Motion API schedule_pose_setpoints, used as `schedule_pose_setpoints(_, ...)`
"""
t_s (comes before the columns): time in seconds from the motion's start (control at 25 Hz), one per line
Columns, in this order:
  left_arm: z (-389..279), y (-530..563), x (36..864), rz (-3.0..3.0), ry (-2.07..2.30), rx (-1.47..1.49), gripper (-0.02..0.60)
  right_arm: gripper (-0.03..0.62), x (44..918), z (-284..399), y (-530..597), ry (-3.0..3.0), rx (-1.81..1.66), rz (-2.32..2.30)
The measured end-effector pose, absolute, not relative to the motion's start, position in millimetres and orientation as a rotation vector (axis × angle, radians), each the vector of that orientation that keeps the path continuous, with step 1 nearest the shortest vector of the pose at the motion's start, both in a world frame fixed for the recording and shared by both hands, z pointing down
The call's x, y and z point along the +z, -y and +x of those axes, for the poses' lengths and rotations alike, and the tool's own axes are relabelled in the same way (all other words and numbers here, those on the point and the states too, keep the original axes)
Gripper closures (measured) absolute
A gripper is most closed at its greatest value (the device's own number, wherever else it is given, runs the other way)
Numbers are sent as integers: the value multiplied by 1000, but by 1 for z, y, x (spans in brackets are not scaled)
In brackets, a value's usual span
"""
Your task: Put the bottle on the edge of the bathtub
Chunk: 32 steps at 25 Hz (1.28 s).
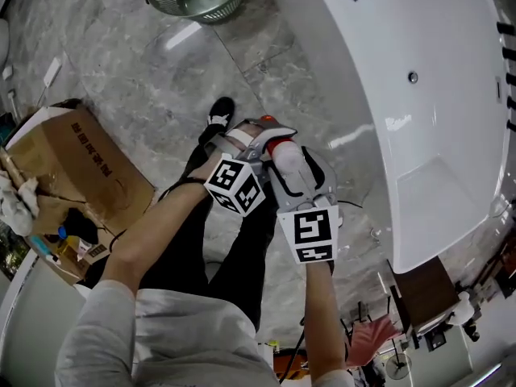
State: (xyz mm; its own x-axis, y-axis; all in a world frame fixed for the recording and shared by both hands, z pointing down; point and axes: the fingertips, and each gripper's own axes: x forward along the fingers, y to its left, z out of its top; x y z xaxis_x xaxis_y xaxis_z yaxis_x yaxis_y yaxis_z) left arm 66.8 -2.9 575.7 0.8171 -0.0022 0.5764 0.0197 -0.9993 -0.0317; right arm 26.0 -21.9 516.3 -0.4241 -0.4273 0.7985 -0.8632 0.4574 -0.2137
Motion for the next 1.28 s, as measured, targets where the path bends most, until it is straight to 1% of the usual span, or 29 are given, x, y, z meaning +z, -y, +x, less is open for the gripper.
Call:
schedule_pose_setpoints(0.28, 71, 4, 585, -2940, 16, -970, 244, 335, 527, 28, 24, 1988, 801, 1052)
schedule_pose_setpoints(0.76, 60, -7, 594, -2900, 137, -978, 244, 330, 543, 16, 18, 2027, 969, 925)
schedule_pose_setpoints(0.84, 60, -6, 594, -2905, 124, -973, 244, 329, 543, 16, 20, 2037, 950, 930)
schedule_pose_setpoints(0.88, 61, -4, 594, -2909, 114, -965, 244, 315, 543, 17, 22, 2035, 929, 937)
schedule_pose_setpoints(1.28, 65, -1, 592, -2962, 109, -872, 242, 315, 542, 18, 26, 1977, 825, 957)
